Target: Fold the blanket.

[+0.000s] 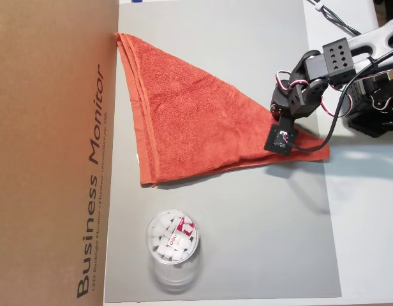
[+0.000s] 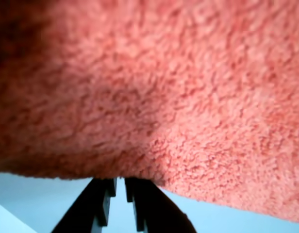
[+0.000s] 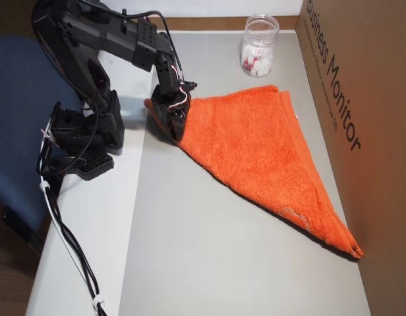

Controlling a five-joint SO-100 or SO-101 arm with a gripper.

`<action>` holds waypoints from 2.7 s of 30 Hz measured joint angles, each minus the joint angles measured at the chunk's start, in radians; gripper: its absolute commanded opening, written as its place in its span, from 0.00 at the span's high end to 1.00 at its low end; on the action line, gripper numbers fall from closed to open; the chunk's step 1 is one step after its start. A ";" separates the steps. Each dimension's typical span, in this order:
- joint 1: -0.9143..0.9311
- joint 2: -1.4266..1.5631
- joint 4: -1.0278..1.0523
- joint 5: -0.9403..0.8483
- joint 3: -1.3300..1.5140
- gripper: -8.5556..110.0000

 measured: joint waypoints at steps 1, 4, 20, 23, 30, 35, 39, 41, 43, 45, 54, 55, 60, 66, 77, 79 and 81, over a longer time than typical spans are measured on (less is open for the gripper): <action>-0.011 -0.011 -0.002 0.025 0.000 0.93; -0.060 -0.052 -0.009 0.132 -0.021 0.93; -0.212 -0.181 -0.058 0.394 -0.150 0.93; -0.215 -0.181 -0.067 0.394 -0.150 0.92; -0.209 -0.135 -0.032 0.397 -0.175 0.92; -0.202 -0.026 -0.006 0.388 -0.176 0.92; -0.201 0.055 -0.006 0.393 -0.176 0.92; -0.201 0.095 -0.005 0.333 -0.170 0.92; -0.201 0.138 -0.005 0.259 -0.147 0.92; -0.201 0.181 -0.003 0.198 -0.121 0.92; -0.259 0.345 -0.003 0.009 0.014 0.83; -0.278 0.353 -0.003 0.005 0.021 0.83; -0.364 0.357 0.046 0.003 0.026 0.83; -0.468 0.357 0.092 0.005 0.035 0.83; -0.568 0.360 0.091 0.000 0.132 0.82; -0.584 0.354 0.083 0.000 0.137 0.82; -0.583 0.330 0.055 0.000 0.138 0.82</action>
